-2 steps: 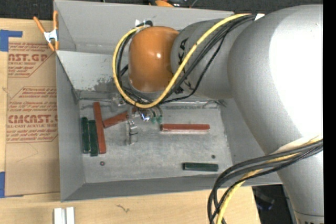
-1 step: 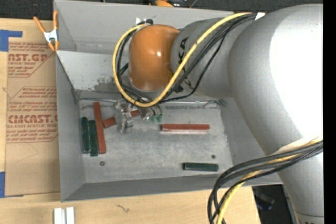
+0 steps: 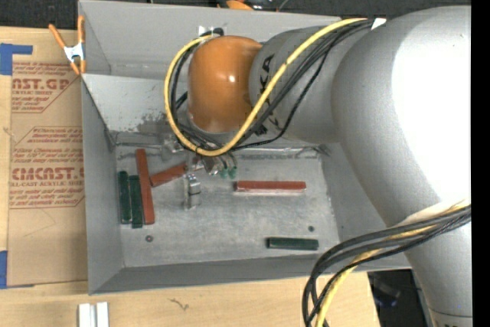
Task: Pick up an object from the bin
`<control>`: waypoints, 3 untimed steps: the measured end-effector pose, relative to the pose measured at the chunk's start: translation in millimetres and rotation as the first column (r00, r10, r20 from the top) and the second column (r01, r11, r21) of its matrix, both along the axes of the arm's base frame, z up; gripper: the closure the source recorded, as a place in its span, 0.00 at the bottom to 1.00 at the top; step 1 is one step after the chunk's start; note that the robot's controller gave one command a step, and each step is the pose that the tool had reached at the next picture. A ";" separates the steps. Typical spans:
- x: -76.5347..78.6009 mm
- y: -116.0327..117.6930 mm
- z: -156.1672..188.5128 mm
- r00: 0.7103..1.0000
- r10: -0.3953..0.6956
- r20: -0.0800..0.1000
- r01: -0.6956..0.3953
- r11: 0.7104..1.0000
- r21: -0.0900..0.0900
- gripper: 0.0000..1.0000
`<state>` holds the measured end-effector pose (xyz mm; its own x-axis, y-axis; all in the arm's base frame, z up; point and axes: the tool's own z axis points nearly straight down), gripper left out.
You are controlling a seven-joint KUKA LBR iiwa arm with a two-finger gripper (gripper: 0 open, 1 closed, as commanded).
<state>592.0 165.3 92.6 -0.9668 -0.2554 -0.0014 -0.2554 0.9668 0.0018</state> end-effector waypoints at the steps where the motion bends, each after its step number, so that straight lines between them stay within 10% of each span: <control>1: 0.4 -71.1 -24.3 0.998 -0.062 -0.002 0.062 0.998 -0.005 0.00; 2: 1.2 -66.9 -22.3 0.998 -0.057 0.002 0.057 0.998 0.000 1.00; 3: -16.9 -110.0 127.6 0.999 -0.038 0.010 0.038 0.999 -0.001 1.00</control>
Offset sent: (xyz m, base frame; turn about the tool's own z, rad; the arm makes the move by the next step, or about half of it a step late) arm 0.0005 -0.0671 -0.0226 0.0564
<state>575.2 55.3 220.2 -0.9757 -0.2188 -0.0104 -0.2188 0.9758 -0.0019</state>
